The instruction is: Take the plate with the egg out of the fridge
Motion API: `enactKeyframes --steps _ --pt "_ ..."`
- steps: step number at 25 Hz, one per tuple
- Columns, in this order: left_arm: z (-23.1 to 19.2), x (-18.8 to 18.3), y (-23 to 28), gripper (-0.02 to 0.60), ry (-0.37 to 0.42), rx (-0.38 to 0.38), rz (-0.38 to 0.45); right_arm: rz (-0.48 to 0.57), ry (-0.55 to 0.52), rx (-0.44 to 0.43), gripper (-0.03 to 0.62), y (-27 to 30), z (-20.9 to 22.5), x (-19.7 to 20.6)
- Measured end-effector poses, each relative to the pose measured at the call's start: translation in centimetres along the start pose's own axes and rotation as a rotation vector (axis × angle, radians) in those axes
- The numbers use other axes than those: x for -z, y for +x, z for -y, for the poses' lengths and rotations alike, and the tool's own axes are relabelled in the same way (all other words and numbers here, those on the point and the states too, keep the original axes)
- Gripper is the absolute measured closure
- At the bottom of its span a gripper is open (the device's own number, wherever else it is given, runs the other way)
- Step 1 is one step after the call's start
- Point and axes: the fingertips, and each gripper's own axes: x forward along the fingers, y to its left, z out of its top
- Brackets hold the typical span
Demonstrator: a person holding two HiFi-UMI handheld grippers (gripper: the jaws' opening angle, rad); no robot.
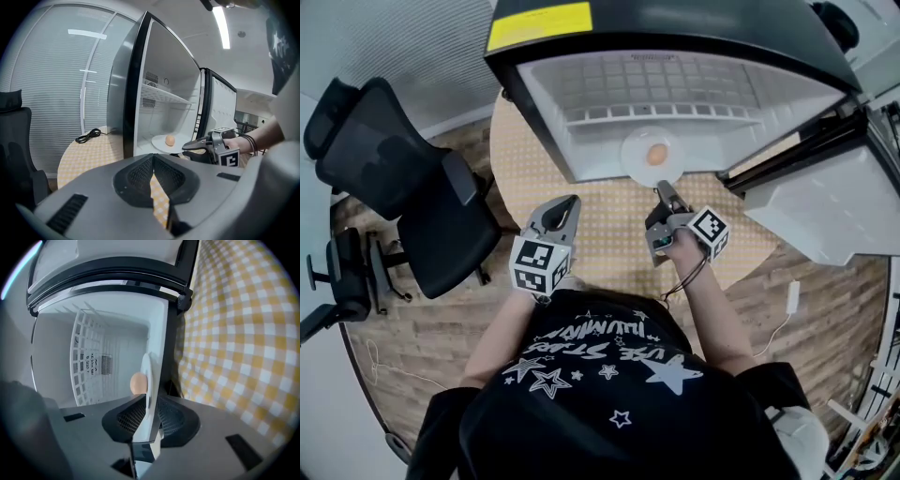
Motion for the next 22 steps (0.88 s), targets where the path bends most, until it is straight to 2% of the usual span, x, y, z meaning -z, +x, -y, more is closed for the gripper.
enactKeyframes --steps 2,6,9,12,16,22 --pt "-0.2 0.0 -0.2 0.575 0.006 -0.005 -0.003 0.009 0.018 -0.006 0.493 0.3 0.1 -0.2" --pt "-0.6 -0.4 -0.7 0.575 0.035 -0.012 -0.009 0.016 -0.012 -0.024 0.491 1.1 -0.4 -0.7" --pt "-0.6 -0.3 -1.1 0.575 0.056 -0.007 -0.017 0.017 -0.039 -0.014 0.532 1.7 -0.4 -1.0" --pt "-0.8 0.1 -1.5 0.575 0.051 -0.007 -0.029 0.039 -0.012 -0.016 0.549 2.0 -0.2 -1.2" --pt "-1.4 0.3 -2.5 0.575 0.047 -0.008 -0.026 0.075 0.031 -0.064 0.556 1.4 -0.4 -1.3" --pt "-2.5 0.4 -4.4 0.575 0.041 0.019 -0.01 0.135 0.011 -0.149 0.556 -1.1 -3.2 -0.4"
